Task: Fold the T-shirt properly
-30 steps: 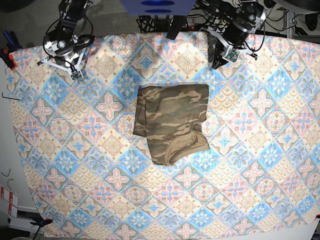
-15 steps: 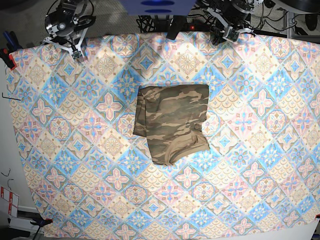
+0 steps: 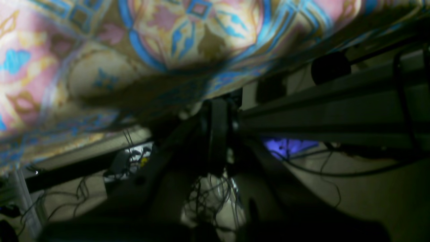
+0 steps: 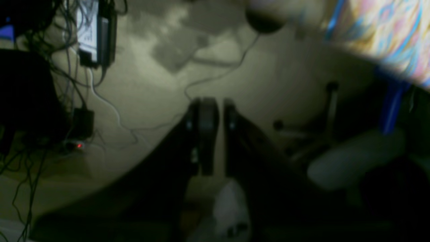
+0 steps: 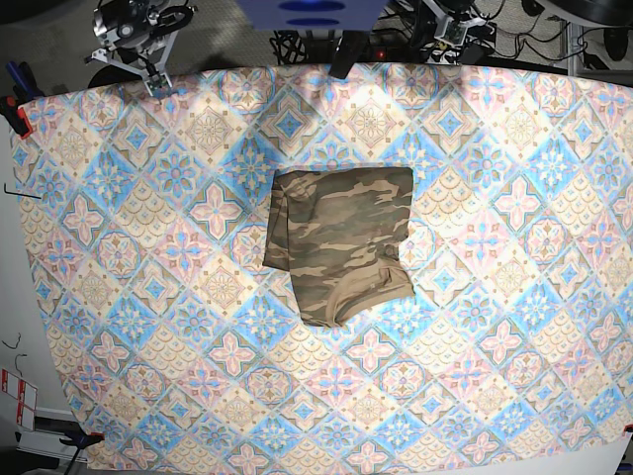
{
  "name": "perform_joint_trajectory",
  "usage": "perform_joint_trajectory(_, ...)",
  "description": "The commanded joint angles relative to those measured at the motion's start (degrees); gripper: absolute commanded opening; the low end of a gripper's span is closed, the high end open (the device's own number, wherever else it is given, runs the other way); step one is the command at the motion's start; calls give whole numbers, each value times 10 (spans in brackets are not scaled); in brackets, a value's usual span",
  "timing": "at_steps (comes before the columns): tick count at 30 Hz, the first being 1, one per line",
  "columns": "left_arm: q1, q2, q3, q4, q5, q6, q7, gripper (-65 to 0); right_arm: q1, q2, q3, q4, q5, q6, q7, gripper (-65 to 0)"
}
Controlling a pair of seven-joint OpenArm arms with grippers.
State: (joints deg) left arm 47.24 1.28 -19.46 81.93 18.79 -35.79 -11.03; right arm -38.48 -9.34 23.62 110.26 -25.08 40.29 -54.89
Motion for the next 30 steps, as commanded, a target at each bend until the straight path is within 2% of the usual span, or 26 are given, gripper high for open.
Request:
perform_joint_trajectory(1,8,1,-1,6,-4,-2,-14,-650,-5,3,8,7,-5,-3,-2,-612)
perform_joint_trajectory(6,4,-1,-1,-22,-1,-2,-13,-650,-21,3,9,-5,-4,-3,-2,-612)
perform_joint_trajectory(9,-8,-2,0,-55,22,-2,-17,-650,-21,3,10,-35,-4,-3,6,-612)
perform_joint_trajectory(16,-45,-3,-1,-149,38,-2,-18,-650,-17,3,14,-168,-4,-3,100,-612)
perform_joint_trajectory(22,-76,-6,-1,-217,39,-2,-18,-650,15,3,67,-270,-4,-3,156,-612)
perform_joint_trajectory(24,-81,-18,3,-240,39,-1,-18,-650,29,3,81,-303,-4,-3,173,-612)
perform_joint_trajectory(30,-109,-21,0,-291,57,0,-18,-650,62,3,104,-405,-7,-3,248,-612)
